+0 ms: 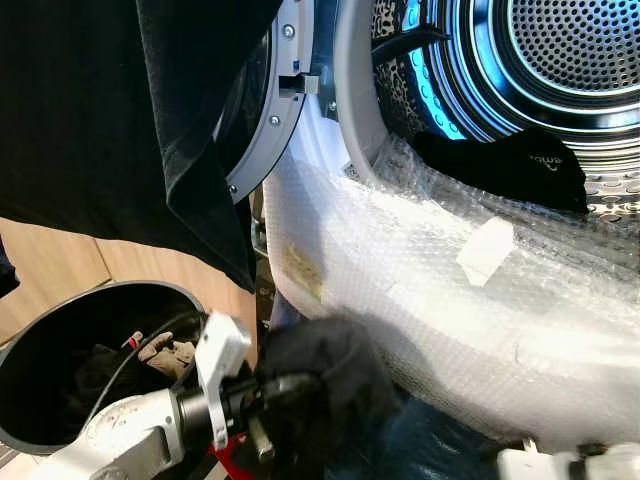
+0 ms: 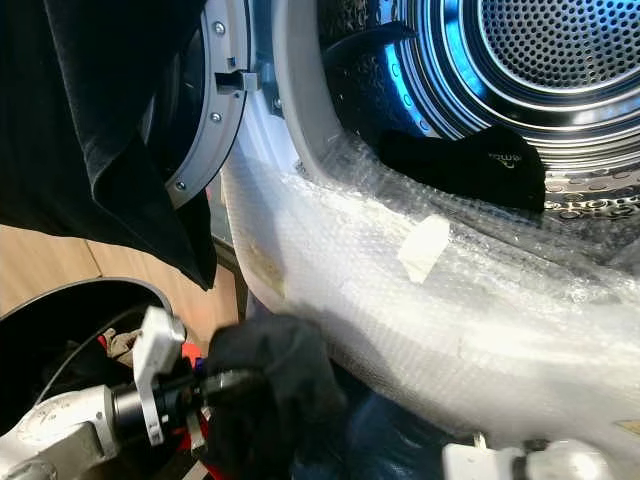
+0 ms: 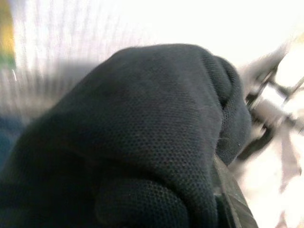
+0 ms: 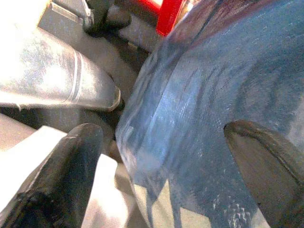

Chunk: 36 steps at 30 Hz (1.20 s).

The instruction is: Clothes washing

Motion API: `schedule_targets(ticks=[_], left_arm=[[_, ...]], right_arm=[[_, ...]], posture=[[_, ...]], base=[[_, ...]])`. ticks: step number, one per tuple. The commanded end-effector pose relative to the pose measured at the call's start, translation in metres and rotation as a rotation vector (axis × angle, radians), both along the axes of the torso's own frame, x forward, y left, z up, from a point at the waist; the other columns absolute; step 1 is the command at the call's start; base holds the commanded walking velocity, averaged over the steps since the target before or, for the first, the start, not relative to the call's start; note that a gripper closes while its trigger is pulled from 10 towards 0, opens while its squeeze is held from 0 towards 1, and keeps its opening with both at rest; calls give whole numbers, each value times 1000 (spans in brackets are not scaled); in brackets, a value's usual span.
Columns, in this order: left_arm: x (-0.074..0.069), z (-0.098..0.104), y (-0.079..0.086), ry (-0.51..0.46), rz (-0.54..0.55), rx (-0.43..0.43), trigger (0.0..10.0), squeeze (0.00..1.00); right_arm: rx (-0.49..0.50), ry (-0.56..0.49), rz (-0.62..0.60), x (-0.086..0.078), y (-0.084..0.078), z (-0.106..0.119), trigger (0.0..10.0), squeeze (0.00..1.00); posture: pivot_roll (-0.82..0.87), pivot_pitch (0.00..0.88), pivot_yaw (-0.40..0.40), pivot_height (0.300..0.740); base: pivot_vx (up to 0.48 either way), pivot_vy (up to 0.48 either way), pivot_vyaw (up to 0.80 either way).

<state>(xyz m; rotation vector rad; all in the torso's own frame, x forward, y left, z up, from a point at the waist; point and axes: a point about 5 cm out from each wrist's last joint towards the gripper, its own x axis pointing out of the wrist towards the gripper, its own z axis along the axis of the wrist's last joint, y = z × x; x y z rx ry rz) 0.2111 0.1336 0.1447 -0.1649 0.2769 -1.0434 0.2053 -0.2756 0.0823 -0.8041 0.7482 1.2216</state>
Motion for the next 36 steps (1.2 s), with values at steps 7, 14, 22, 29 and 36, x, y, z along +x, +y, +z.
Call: schedule_targets(ticks=[7,14,22,29,36], left_arm=[[-6,-36,-9,87,-78,120,0,0],[-1,-48,-31,99,-139,94,0,0],[5,-51,-61,79,-203,43,0,0],[3,-58,-69,96,-222,23,0,0],[3,-74,-69,148,-216,15,0,0]], right_arm=[[133,-113,-13,14,-10,56,10000,0],[273,-39,89,3,28,54,10000,0],[436,27,57,-12,72,25,10000,0],[608,87,-222,-21,81,7,10000,0],[649,31,-513,-16,72,-16,10000,0]], posture=[[10,0,-62,740],[0,0,-77,740],[-1,0,-101,740],[-1,0,-110,740],[1,0,-122,740]], base=[[0,0,0],[0,0,0],[0,0,0],[0,0,0],[0,0,0]])
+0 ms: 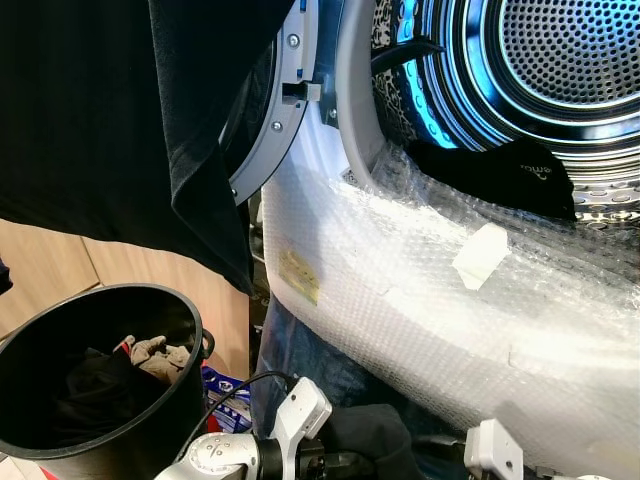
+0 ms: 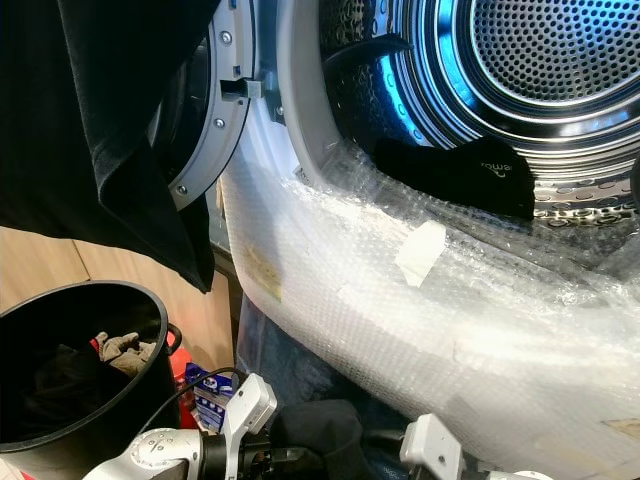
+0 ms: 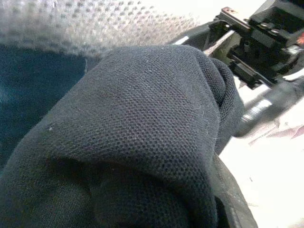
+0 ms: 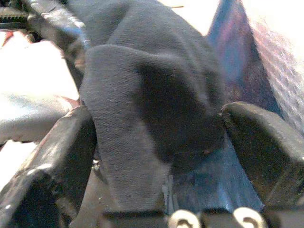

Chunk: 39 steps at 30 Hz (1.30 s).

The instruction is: Clothes washing

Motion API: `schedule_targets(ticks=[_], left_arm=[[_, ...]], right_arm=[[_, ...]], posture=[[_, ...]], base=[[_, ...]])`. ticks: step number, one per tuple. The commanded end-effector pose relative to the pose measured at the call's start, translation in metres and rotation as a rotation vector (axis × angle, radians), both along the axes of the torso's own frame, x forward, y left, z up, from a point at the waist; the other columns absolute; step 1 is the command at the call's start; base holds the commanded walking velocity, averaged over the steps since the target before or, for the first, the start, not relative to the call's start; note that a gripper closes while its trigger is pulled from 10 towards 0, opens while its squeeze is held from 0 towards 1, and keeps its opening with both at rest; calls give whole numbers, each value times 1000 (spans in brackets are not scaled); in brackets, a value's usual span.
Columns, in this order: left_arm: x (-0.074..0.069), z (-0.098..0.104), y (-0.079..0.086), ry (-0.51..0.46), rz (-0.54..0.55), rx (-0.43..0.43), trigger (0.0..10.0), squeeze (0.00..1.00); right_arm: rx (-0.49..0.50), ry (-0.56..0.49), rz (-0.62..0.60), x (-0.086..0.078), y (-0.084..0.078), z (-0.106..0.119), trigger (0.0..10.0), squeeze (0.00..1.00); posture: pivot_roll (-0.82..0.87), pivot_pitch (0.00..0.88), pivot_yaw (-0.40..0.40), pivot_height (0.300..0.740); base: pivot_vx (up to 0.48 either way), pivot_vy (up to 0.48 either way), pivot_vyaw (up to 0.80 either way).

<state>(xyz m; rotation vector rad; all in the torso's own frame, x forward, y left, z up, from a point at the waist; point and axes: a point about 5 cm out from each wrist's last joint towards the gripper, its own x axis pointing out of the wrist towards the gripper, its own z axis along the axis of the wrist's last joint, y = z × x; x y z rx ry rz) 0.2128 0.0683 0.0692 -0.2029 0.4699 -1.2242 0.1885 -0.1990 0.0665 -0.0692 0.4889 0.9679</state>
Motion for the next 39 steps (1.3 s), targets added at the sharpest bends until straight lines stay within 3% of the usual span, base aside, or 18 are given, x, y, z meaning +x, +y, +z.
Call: schedule_targets(ticks=[1,3,9,14,26,27,28,29,39], left_arm=[[2,0,-3,-13,-13,-17,0,0],[3,-2,-3,-5,-6,-17,0,0],[9,3,-10,-30,-8,-48,0,0],[10,4,-13,-32,-20,-54,0,0],[11,6,-22,-44,-46,-69,0,0],[11,6,-22,-45,-47,-69,0,0],[11,7,-23,-45,-47,-71,0,0],[12,7,-23,-46,-48,-75,0,0],[13,8,-24,-57,-52,-78,0,0]], right_arm=[[52,8,-57,0,-2,3,10000,0],[108,16,-61,0,2,8,10000,0],[41,7,13,-1,5,0,10000,0],[52,11,53,-1,11,0,10000,0],[2,-36,-22,20,16,-10,10000,0],[-3,-40,-22,21,16,-10,9176,0],[-4,-43,-21,21,15,-10,3765,0],[-2,-46,-19,21,14,-9,0,0],[-18,-77,-27,26,7,-4,0,0]], posture=[[0,0,-122,740],[-8,0,-121,740],[-6,0,-124,740],[-3,0,-129,740],[13,0,-133,740],[9,0,-132,740],[9,0,-132,740],[9,0,-132,740],[6,0,-135,740]], base=[[0,0,0],[0,0,0],[0,0,0],[0,0,0],[0,0,0],[0,0,0],[0,0,0],[0,0,0],[0,0,0]])
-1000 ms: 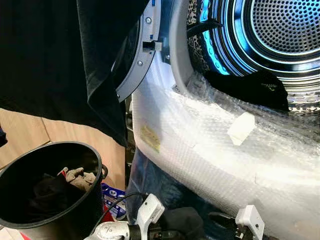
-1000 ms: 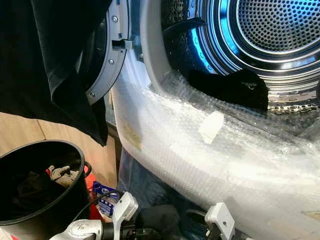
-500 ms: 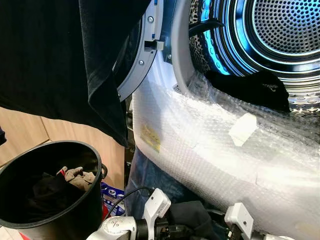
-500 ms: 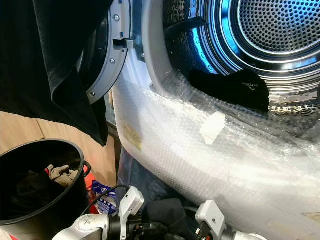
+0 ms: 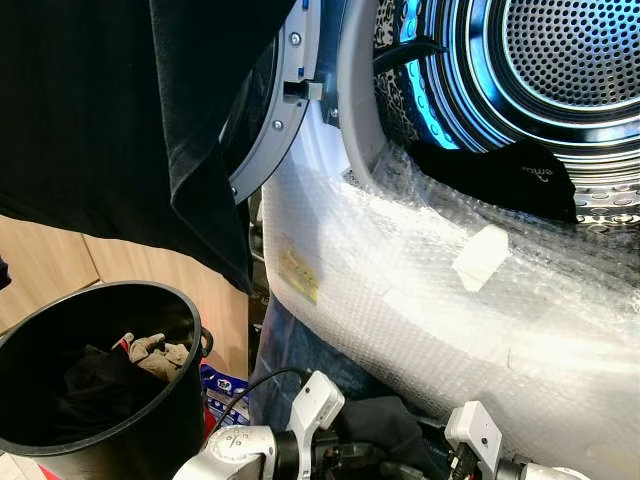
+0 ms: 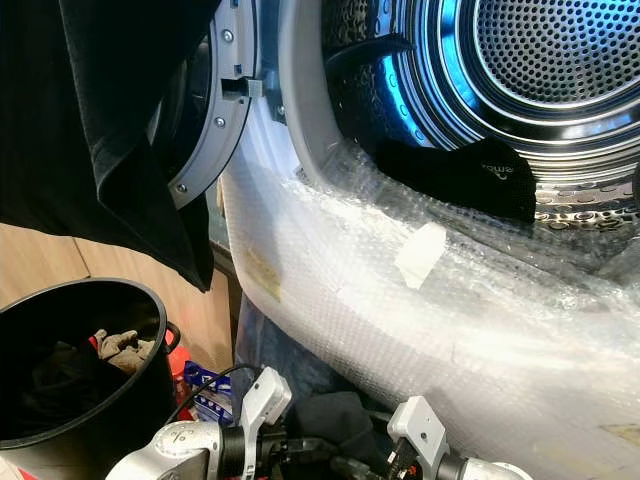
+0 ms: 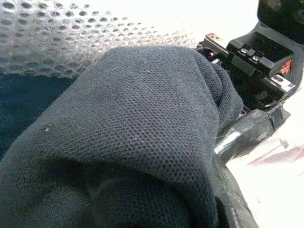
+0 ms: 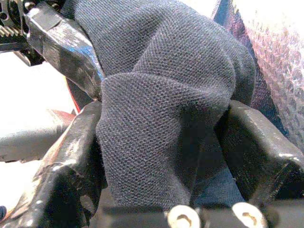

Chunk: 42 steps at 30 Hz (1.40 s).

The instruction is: Clothes washing

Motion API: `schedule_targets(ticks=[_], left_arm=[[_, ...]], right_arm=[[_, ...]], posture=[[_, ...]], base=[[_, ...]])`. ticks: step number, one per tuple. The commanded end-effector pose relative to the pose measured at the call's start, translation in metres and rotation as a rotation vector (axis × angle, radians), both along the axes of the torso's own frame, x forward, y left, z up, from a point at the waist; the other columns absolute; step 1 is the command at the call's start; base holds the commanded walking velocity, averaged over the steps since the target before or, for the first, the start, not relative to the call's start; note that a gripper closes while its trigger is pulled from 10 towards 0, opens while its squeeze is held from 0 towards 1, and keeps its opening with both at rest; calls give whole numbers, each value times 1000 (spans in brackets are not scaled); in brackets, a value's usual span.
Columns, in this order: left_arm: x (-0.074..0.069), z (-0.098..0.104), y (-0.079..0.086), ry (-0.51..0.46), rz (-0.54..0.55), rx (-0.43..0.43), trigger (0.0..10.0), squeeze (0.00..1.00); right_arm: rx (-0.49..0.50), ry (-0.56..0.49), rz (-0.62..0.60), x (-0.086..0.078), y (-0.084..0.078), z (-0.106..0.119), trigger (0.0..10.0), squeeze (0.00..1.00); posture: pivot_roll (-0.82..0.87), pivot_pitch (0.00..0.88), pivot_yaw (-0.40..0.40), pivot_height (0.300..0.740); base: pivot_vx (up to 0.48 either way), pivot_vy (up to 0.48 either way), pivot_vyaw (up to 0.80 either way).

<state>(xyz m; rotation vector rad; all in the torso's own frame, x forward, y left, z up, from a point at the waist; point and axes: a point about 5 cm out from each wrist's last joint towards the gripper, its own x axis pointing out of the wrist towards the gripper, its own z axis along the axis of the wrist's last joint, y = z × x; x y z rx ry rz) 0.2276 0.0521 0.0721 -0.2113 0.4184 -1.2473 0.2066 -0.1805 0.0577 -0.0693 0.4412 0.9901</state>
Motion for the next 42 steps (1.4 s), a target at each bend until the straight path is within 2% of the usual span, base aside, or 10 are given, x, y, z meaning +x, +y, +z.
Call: schedule_targets(ticks=[1,10,17,22,29,31,42], left_arm=[[-1,5,-8,-23,-40,-39,0,0],[1,6,-6,-34,-30,-36,0,0],[-1,7,-7,-42,-36,-33,0,0],[-2,6,-8,-44,-30,-26,0,0],[-3,7,-7,-52,-22,-28,0,0],[-4,7,-5,-61,-11,-24,0,0],[-8,11,-4,-74,-2,-27,0,0]], right_arm=[[-44,-41,-51,9,-11,5,0,0],[-32,-61,-33,12,-6,7,0,0],[-49,-74,-31,14,-8,7,0,0],[-58,-61,-3,8,-3,1,0,0],[-59,-58,18,8,0,-1,0,0],[-48,-60,35,9,5,-2,0,0],[-79,-48,62,6,5,-8,0,0]], posture=[[6,0,-134,740],[11,0,-133,740],[7,0,-130,740],[11,0,-134,740],[21,0,-134,740],[30,0,-128,740],[45,0,-117,740]], base=[[0,0,0],[0,0,0],[0,0,0],[0,0,0],[0,0,0],[0,0,0],[0,0,0]])
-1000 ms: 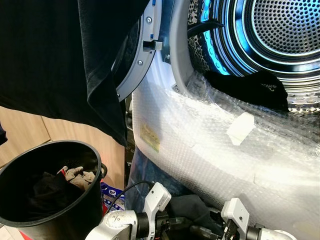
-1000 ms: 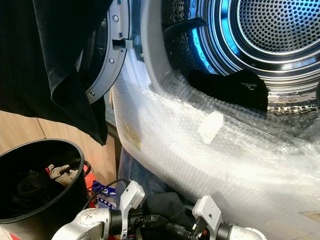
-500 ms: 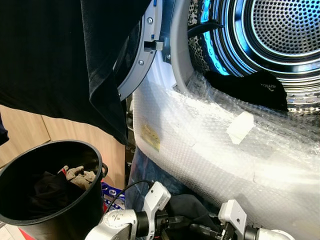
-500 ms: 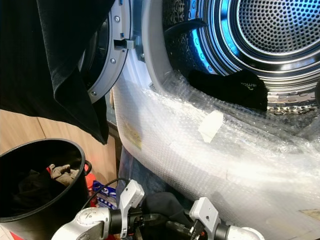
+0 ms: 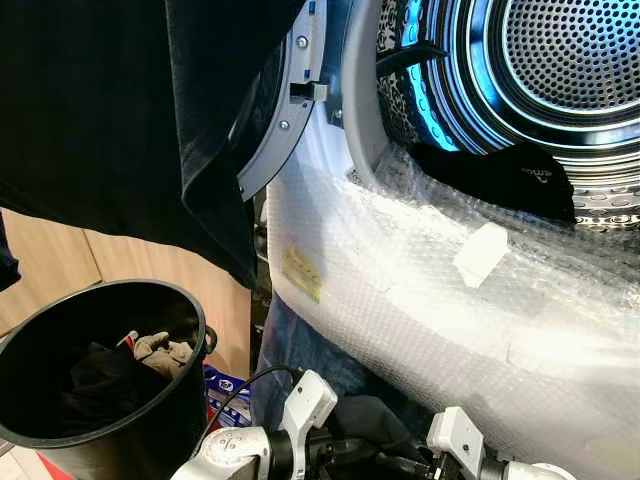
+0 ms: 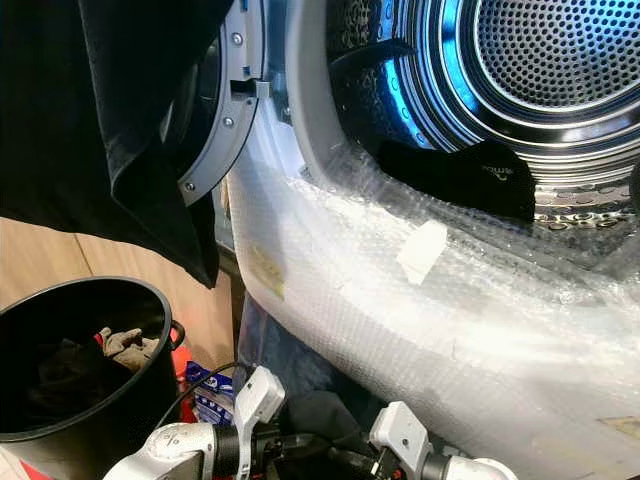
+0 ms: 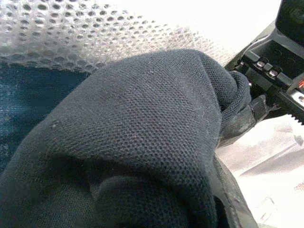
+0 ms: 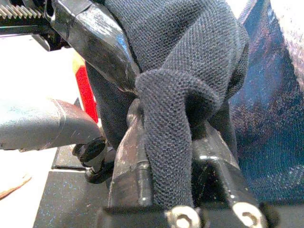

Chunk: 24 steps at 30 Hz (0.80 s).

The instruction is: Clothes washing

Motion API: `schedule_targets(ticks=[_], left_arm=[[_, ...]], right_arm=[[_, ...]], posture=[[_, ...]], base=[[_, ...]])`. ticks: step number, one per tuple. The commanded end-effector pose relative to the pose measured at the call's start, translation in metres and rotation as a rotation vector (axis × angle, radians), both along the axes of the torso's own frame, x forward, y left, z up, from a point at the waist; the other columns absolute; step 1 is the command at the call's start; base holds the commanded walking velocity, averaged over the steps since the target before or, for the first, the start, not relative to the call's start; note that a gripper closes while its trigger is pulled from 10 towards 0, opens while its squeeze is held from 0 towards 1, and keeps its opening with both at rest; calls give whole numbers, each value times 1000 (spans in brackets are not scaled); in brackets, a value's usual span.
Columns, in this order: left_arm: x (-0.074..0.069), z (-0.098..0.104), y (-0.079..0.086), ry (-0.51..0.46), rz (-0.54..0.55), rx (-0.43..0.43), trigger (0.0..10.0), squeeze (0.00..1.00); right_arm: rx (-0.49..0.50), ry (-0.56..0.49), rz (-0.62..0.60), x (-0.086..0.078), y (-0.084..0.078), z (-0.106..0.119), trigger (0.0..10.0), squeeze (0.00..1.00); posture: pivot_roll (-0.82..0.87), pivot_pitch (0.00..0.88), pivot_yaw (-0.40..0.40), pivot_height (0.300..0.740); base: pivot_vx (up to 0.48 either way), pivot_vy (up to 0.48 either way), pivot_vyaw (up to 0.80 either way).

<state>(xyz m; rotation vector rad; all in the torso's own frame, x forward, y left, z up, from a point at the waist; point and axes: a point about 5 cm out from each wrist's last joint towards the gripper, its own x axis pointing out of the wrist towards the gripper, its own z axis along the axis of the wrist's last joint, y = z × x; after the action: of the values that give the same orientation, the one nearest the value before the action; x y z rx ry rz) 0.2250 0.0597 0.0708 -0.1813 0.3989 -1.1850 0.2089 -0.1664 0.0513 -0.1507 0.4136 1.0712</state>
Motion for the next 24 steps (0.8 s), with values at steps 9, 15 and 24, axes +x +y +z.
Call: schedule_targets(ticks=[9,15,24], left_arm=[[0,14,-5,-160,-18,75,10000,0],[6,15,-3,-202,19,91,10000,0],[-3,29,9,-192,-72,139,10000,1000]], right_arm=[[-56,13,14,-3,1,-12,0,0],[-48,1,18,-3,5,-13,0,0],[-66,4,14,-9,4,-20,0,0]], posture=[[57,0,-92,740],[37,0,-68,740],[34,0,-41,740]], base=[[0,0,0],[0,0,0],[0,0,0]])
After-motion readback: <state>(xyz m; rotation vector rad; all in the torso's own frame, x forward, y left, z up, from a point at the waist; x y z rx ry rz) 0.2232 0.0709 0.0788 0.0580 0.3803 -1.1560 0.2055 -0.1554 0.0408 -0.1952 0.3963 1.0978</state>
